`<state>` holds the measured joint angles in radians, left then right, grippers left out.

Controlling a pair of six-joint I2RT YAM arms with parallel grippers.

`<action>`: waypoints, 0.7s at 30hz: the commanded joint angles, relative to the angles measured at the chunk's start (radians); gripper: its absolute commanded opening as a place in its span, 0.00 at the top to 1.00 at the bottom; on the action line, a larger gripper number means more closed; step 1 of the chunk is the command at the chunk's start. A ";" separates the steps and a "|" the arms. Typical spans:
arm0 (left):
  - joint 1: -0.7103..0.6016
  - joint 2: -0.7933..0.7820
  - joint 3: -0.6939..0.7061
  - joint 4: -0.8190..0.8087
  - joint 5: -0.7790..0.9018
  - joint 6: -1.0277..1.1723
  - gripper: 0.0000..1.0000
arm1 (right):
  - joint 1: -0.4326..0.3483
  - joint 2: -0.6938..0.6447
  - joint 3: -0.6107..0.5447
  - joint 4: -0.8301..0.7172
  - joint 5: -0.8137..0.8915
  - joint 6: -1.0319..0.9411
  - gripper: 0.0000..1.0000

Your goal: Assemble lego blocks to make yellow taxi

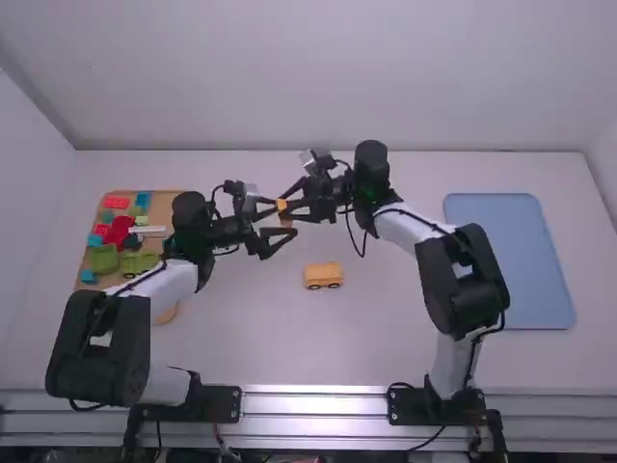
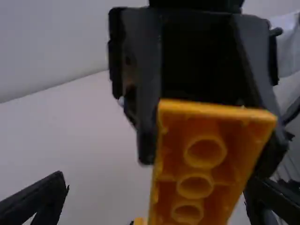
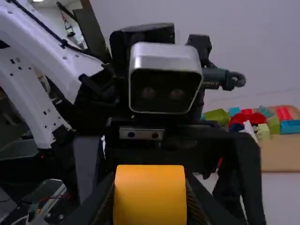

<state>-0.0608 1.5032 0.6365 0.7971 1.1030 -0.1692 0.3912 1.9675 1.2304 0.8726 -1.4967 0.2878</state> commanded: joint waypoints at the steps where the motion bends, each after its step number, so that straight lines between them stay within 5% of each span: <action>1: 0.000 0.008 -0.002 0.001 -0.085 0.002 0.01 | -0.051 0.000 0.026 0.024 0.070 0.045 0.81; 8: 0.014 0.007 -0.002 -0.162 -0.294 0.001 0.01 | -0.150 0.000 0.026 -0.079 0.278 0.017 0.83; 16: 0.015 0.007 -0.002 -0.286 -0.546 0.001 0.01 | -0.122 -0.095 0.026 -0.689 0.827 -0.301 0.84; 21: 0.015 0.003 0.018 -0.313 -0.610 0.015 0.01 | -0.056 -0.175 0.026 -0.907 1.048 -0.438 0.83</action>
<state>-0.0505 1.5032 0.6369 0.4839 0.5594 -0.1650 0.3103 1.8771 1.2339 -0.0261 -0.6373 -0.0288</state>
